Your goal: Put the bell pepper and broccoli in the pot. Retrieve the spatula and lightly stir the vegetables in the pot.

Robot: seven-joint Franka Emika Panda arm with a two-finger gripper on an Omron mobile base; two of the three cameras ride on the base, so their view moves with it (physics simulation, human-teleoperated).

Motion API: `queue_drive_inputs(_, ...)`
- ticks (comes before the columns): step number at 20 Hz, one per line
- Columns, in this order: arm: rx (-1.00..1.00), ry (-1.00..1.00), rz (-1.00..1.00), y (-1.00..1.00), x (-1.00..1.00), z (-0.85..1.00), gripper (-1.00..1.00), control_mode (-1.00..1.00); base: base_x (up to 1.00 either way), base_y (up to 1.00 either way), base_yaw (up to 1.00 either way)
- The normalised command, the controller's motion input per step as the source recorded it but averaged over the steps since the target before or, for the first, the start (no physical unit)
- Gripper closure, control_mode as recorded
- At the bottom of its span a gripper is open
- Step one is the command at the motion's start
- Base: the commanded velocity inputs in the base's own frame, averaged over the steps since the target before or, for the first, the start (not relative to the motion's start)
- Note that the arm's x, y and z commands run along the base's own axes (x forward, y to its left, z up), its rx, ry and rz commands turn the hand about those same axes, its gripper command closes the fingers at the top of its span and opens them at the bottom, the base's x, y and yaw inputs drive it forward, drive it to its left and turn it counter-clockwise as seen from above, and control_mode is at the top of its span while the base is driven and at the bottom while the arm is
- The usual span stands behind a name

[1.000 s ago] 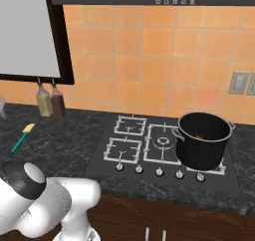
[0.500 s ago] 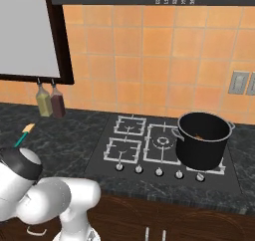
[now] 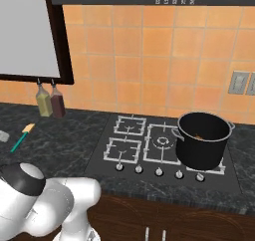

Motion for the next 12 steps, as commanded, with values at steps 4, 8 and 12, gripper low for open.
queue_drive_inputs(4,0.03,0.00,0.05,0.16,0.35,-0.32,-1.00,-1.00,0.00,0.00,0.00)
queue_drive_inputs(8,0.00,0.05,0.02,0.54,0.39,-0.24,-1.00,-1.00,0.00,0.00,0.00)
queue_drive_inputs(12,0.00,0.14,0.00,0.72,0.32,-0.16,-1.00,-1.00,0.00,0.00,0.00)
